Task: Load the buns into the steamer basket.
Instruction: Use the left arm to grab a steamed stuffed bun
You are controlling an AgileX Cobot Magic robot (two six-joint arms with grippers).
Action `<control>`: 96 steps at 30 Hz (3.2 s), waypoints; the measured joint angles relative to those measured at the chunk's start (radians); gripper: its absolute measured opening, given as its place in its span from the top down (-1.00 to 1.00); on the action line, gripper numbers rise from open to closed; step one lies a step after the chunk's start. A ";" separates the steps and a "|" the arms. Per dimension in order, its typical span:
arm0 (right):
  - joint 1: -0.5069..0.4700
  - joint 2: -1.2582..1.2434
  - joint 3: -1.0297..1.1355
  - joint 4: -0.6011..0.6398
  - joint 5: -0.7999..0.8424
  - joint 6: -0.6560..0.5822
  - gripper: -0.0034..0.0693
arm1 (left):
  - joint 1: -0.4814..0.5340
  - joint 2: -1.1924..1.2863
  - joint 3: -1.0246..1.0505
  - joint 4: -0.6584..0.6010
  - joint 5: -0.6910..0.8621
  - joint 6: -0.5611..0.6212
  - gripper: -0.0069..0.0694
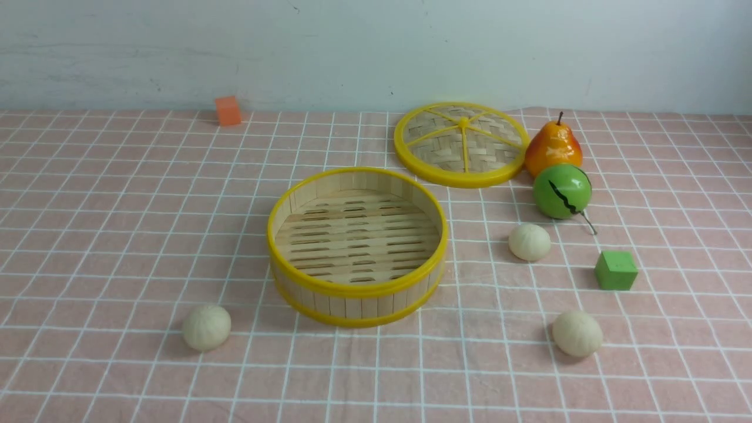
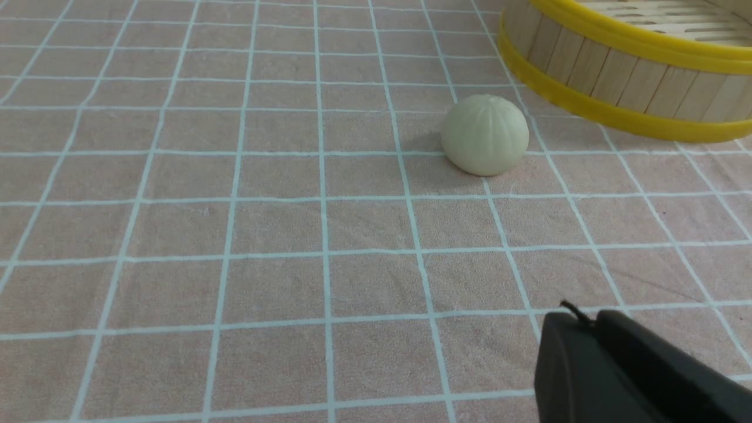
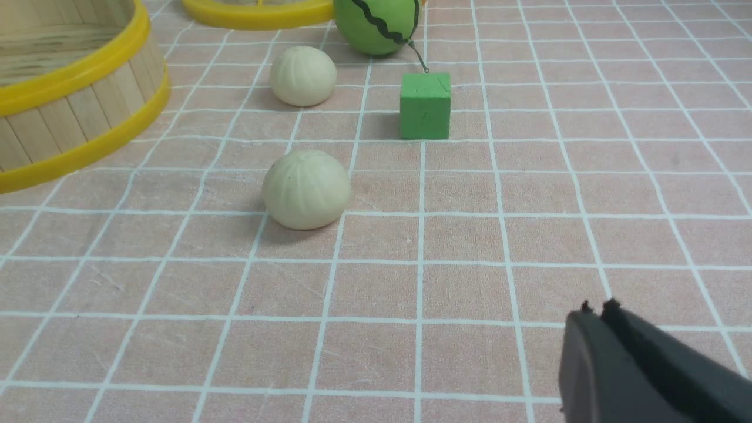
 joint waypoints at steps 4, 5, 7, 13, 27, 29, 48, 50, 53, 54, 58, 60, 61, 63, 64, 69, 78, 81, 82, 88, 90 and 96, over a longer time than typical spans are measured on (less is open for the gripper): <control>0.000 0.000 0.000 0.000 0.000 0.000 0.87 | 0.000 0.000 0.000 0.000 0.000 0.000 0.71; 0.000 0.000 0.000 0.000 0.000 0.000 0.87 | 0.000 0.000 0.000 0.000 0.000 0.000 0.70; 0.000 0.000 0.000 0.000 0.000 0.000 0.87 | 0.000 0.000 0.000 0.000 0.000 0.000 0.69; 0.000 0.000 0.000 0.000 0.000 0.000 0.85 | 0.000 0.000 0.000 0.000 0.000 0.000 0.69; 0.000 0.000 0.000 0.000 0.000 0.000 0.81 | 0.000 0.000 0.000 0.000 0.000 0.000 0.67; 0.000 0.000 0.000 0.000 0.000 0.000 0.80 | 0.000 0.000 0.000 0.000 0.000 0.000 0.67; 0.000 0.000 0.000 0.000 0.000 0.000 0.73 | 0.000 0.000 0.000 0.000 0.000 0.000 0.63; 0.000 0.000 0.000 0.000 0.000 0.000 0.73 | 0.000 0.000 0.000 0.000 0.000 0.000 0.63; 0.000 0.000 0.000 0.000 0.000 0.000 0.72 | 0.000 0.000 0.000 0.000 0.000 0.000 0.63; 0.000 0.000 0.000 0.000 0.000 0.000 0.72 | 0.000 0.000 0.000 0.000 0.000 0.000 0.62; 0.000 0.000 0.000 0.000 0.000 0.000 0.70 | 0.000 0.000 0.000 0.000 0.000 0.000 0.62; 0.000 0.000 0.000 0.000 0.000 0.000 0.70 | 0.000 0.000 0.000 0.000 0.000 0.000 0.62; 0.000 0.000 0.000 0.000 0.000 0.000 0.69 | 0.000 0.000 0.000 0.000 0.000 0.000 0.62; 0.000 0.000 0.000 0.000 0.000 0.000 0.68 | 0.000 0.000 0.000 0.000 0.000 0.000 0.62; 0.000 0.000 0.000 0.000 0.000 0.000 0.67 | 0.000 0.000 0.000 0.000 0.000 0.000 0.62; 0.000 0.000 0.000 0.000 0.000 0.000 0.67 | 0.000 0.000 0.000 0.000 0.000 0.000 0.60; 0.000 0.000 0.000 0.000 0.000 0.000 0.63 | 0.000 0.000 0.000 0.000 0.000 0.000 0.58; 0.000 0.000 0.000 0.000 0.000 0.000 0.62 | 0.000 0.000 0.000 0.000 0.000 0.000 0.58; 0.000 0.000 0.000 0.000 0.000 0.000 0.62 | 0.000 0.000 0.000 0.000 0.000 0.000 0.57; 0.000 0.000 0.000 0.000 0.000 0.000 0.60 | 0.000 0.000 0.000 0.000 0.000 0.000 0.55; 0.000 0.000 0.000 0.000 0.000 0.000 0.59 | 0.000 0.000 0.000 0.000 0.000 0.000 0.55; 0.000 0.000 0.000 0.000 0.000 0.000 0.59 | 0.000 0.000 0.000 0.000 0.000 0.000 0.53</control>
